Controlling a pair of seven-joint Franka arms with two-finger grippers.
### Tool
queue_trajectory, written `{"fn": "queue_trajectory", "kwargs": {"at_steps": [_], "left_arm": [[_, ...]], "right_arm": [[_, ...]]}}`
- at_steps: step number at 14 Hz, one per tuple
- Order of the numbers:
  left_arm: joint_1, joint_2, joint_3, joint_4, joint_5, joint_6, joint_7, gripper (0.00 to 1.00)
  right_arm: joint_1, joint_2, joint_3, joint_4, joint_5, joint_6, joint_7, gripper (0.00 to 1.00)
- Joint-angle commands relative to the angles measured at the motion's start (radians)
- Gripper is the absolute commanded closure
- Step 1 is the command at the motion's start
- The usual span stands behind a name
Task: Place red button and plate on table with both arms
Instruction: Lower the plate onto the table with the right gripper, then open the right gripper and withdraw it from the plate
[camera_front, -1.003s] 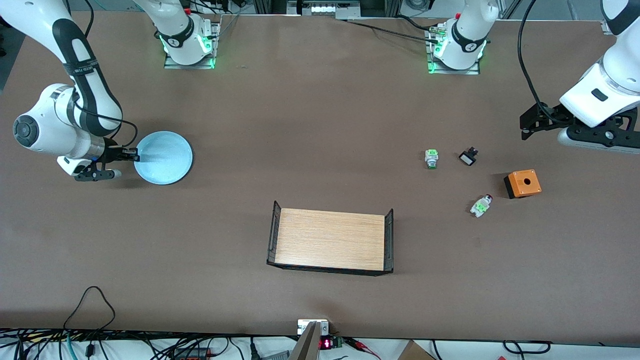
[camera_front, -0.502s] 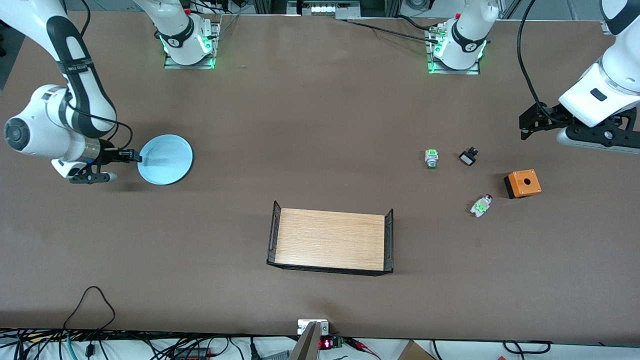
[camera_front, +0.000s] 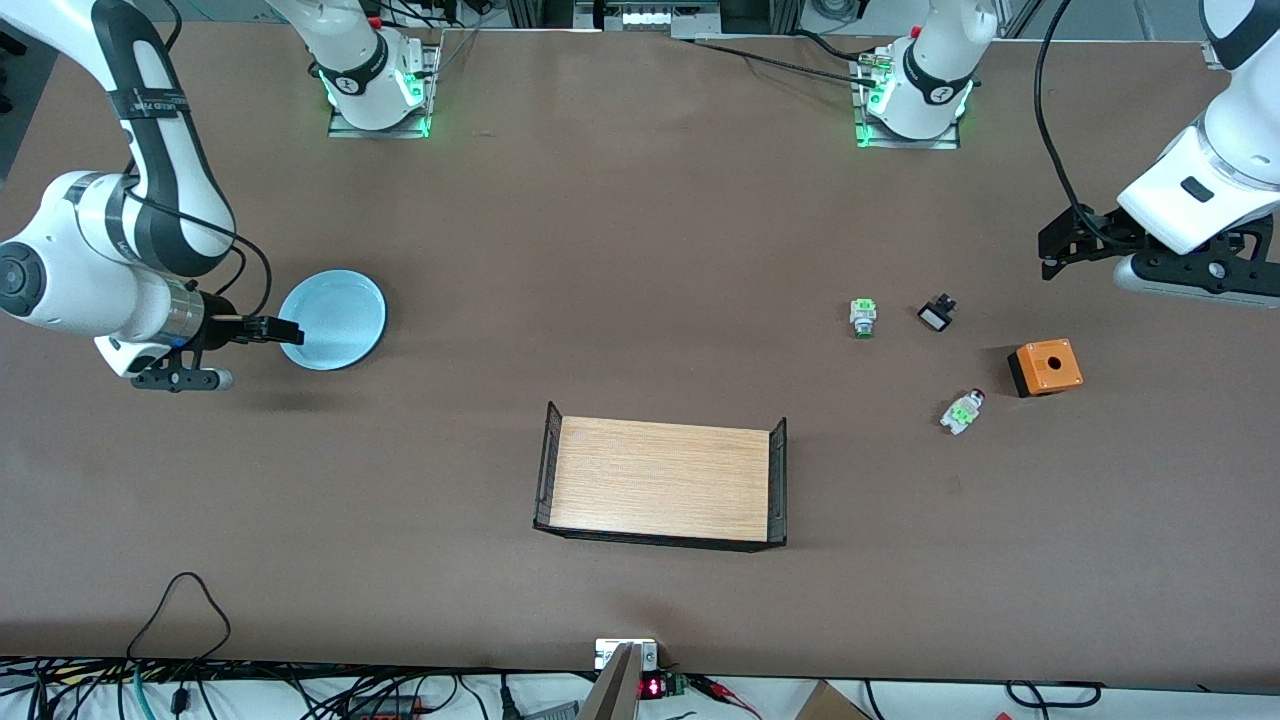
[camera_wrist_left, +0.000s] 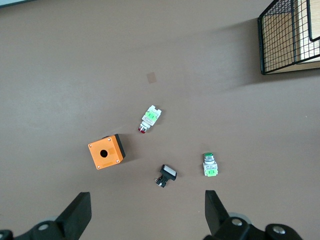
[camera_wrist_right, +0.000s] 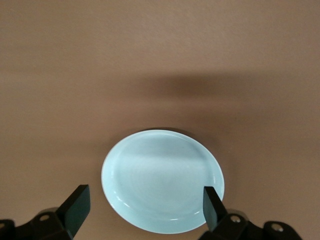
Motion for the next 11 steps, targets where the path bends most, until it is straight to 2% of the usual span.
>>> {"fn": "queue_trajectory", "kwargs": {"at_steps": [1,7,11], "left_arm": [[0.005,0.016,-0.005,0.03,0.02,-0.005,-0.003,0.0],[0.01,0.018,-0.003,0.039,0.017,-0.007,-0.003,0.0],[0.009,0.016,-0.006,0.044,0.02,-0.007,-0.004,0.0]], "right_arm": [[0.036,-0.001,0.0,0.144,-0.059,-0.147,0.102,0.0],[0.028,0.007,-0.003,0.443,-0.083,-0.409,0.1,0.0],[0.028,-0.011,-0.019,0.522,-0.109,-0.445,0.101,0.0]]}}
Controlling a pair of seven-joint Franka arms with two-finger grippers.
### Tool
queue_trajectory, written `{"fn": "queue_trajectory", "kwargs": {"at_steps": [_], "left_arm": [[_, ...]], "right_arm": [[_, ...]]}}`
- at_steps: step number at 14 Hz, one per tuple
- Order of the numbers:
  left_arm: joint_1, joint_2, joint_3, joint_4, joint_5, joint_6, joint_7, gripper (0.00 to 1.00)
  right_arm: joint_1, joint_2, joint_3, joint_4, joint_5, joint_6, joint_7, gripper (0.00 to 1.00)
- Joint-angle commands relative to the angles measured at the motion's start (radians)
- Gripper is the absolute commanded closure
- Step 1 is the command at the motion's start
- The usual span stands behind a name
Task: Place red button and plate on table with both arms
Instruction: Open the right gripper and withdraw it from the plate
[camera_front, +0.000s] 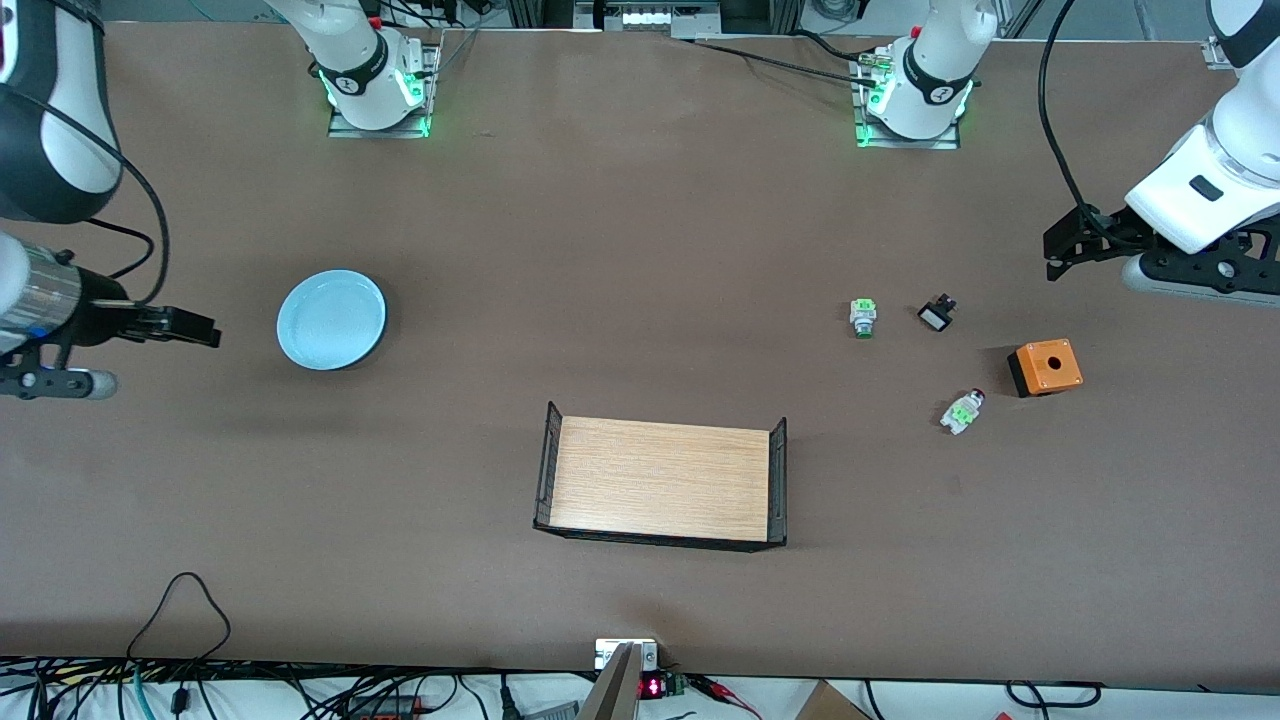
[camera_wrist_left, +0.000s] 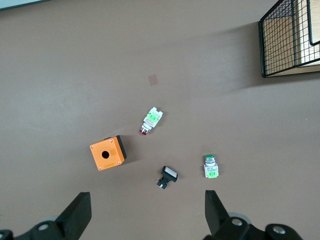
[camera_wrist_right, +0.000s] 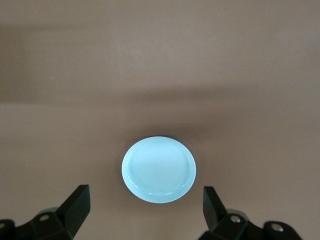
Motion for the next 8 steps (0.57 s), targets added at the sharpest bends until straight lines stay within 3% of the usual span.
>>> {"fn": "queue_trajectory", "kwargs": {"at_steps": [1,4,8], "left_arm": [[0.004,0.013,-0.009,0.032,0.017,-0.007,-0.004,0.0],[-0.003,0.01,-0.011,0.032,0.009,-0.011,-0.004,0.0],[-0.003,0.009,-0.011,0.032,0.008,-0.016,-0.003,0.0]], "right_arm": [[-0.001,-0.007,-0.029,0.087,-0.012,-0.099,-0.004,0.0],[0.021,-0.009,-0.097,0.168,-0.007,-0.203,-0.01,0.0],[0.061,-0.062,-0.154,0.109,-0.035,-0.211,-0.047,0.0]]}}
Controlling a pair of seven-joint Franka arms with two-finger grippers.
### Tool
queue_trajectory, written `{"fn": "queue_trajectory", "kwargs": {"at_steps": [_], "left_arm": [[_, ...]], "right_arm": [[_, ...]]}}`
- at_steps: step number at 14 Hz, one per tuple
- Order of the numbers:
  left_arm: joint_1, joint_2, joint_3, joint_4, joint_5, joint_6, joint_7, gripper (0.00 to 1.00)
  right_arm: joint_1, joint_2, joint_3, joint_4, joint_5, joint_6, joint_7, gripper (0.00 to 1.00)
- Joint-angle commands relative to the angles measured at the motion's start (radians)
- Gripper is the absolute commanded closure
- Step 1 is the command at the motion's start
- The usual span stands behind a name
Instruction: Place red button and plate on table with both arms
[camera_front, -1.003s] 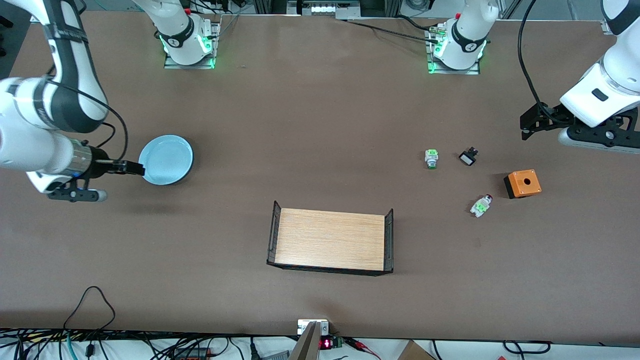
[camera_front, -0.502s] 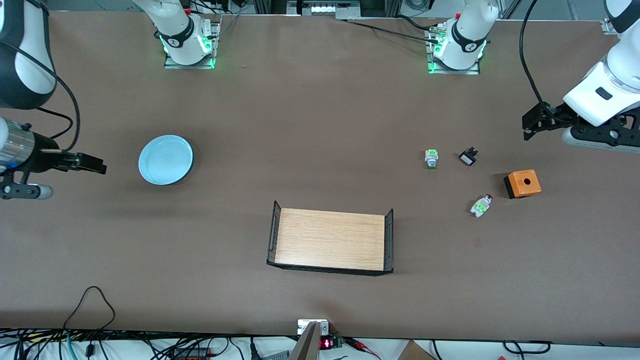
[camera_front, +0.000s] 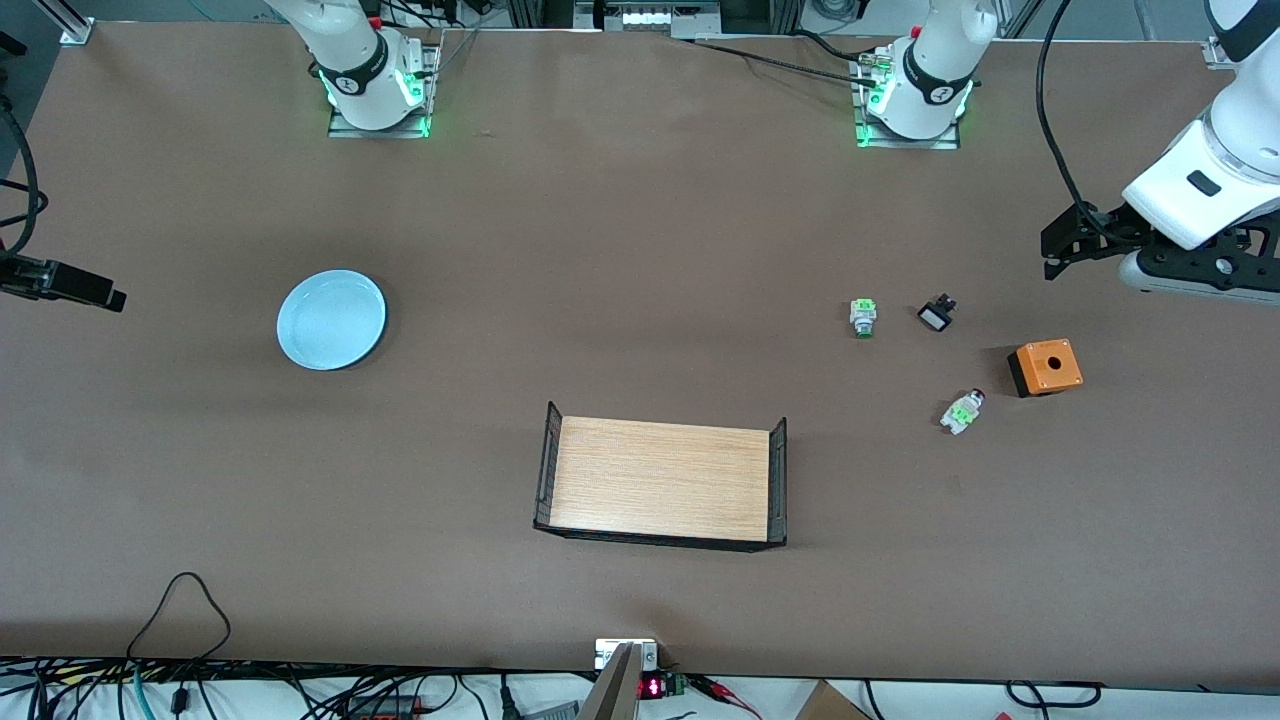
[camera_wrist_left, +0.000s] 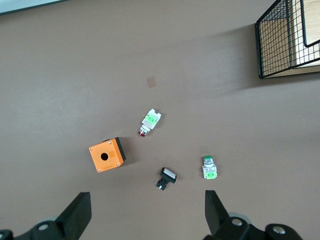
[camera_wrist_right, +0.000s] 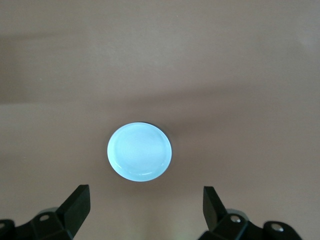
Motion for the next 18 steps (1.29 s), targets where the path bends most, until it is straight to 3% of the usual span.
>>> {"fn": "queue_trajectory", "kwargs": {"at_steps": [1,4,9,18], "left_arm": [[-0.001,0.009,-0.004,0.027,0.006,-0.017,-0.003,0.0],[-0.001,0.009,-0.002,0.027,0.006,-0.016,-0.003,0.0],[0.004,0.009,-0.002,0.027,0.006,-0.017,-0.003,0.0],[0.005,0.009,-0.002,0.027,0.006,-0.017,-0.003,0.0]], "right_arm": [[0.026,-0.04,-0.044,-0.061,-0.013,-0.004,-0.068,0.0],[0.027,-0.052,-0.044,-0.082,-0.012,-0.003,-0.055,0.0],[0.033,-0.155,-0.031,-0.228,-0.009,0.071,-0.055,0.0],[0.032,-0.189,-0.018,-0.277,-0.009,0.119,-0.045,0.0]]}}
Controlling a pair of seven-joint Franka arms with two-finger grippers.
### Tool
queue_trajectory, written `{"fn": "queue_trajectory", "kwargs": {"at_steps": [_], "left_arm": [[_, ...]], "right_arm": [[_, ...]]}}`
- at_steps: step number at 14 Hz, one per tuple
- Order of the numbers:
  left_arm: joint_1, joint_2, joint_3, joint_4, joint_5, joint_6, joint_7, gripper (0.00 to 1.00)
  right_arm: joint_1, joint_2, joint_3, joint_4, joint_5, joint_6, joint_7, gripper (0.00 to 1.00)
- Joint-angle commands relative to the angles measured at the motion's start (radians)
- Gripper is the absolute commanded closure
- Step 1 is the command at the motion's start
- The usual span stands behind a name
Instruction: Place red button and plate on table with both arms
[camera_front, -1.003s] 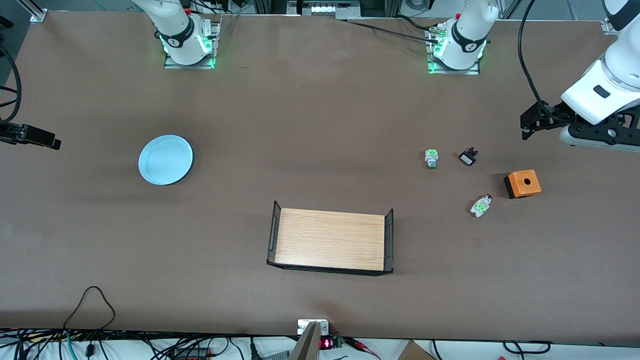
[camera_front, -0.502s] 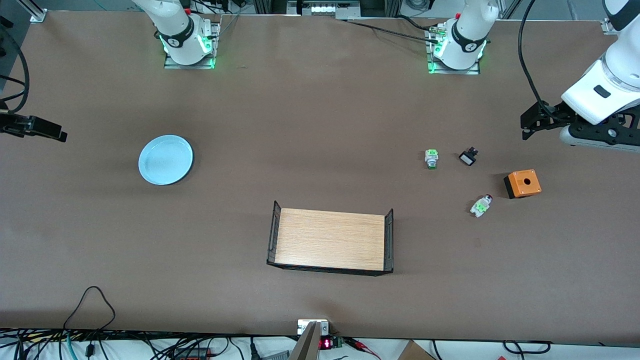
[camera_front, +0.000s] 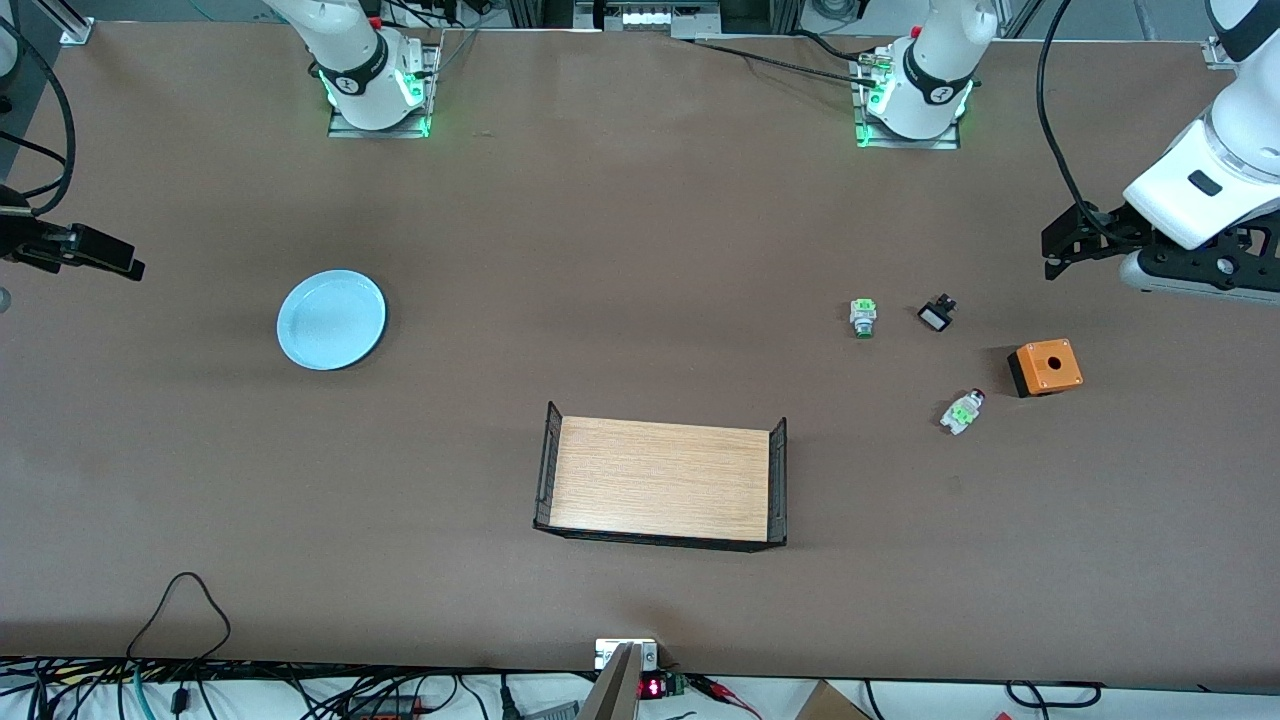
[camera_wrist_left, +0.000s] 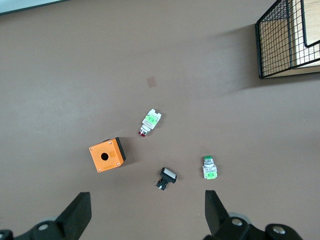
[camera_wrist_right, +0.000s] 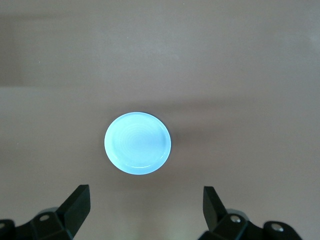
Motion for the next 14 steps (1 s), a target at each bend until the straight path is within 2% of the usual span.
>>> {"fn": "queue_trajectory", "kwargs": {"at_steps": [1,14], "left_arm": [[0.005,0.009,-0.003,0.026,0.006,-0.017,-0.003,0.0],[0.003,0.009,-0.003,0.026,0.006,-0.017,-0.004,0.0]], "right_arm": [[0.0,-0.033,0.005,-0.026,-0.007,0.0,-0.006,0.0],[0.007,-0.052,0.016,-0.014,-0.005,-0.03,-0.009,0.0]]}}
